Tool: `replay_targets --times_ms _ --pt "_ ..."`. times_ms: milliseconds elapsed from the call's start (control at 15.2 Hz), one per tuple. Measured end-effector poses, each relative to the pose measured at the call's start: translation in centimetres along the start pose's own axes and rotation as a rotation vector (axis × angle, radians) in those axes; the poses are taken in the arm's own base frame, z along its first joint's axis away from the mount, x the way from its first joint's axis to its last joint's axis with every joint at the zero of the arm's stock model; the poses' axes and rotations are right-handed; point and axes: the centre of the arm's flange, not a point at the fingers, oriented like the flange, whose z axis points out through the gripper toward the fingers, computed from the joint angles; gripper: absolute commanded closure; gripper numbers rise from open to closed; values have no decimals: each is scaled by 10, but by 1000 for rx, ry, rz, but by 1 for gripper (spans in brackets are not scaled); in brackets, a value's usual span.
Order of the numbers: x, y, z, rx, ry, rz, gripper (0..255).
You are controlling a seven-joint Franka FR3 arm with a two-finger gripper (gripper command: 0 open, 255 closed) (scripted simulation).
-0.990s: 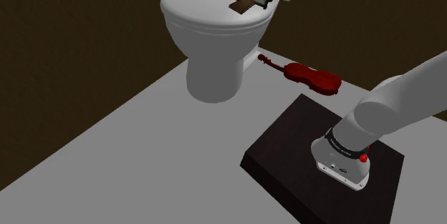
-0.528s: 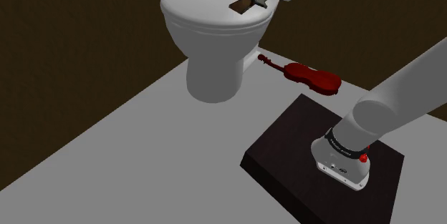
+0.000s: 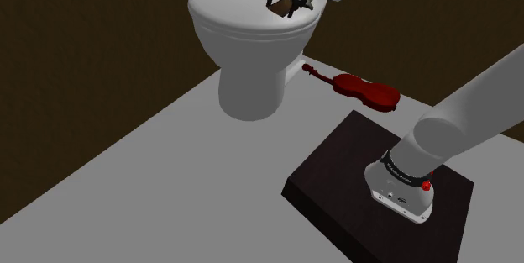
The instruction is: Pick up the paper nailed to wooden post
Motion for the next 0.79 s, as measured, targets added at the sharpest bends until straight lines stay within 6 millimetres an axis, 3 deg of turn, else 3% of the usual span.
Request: replay_targets --times_ms 528,792 --pt "0 0 0 0 0 0 255" --pt "-1 -2 -16 0 0 0 255"
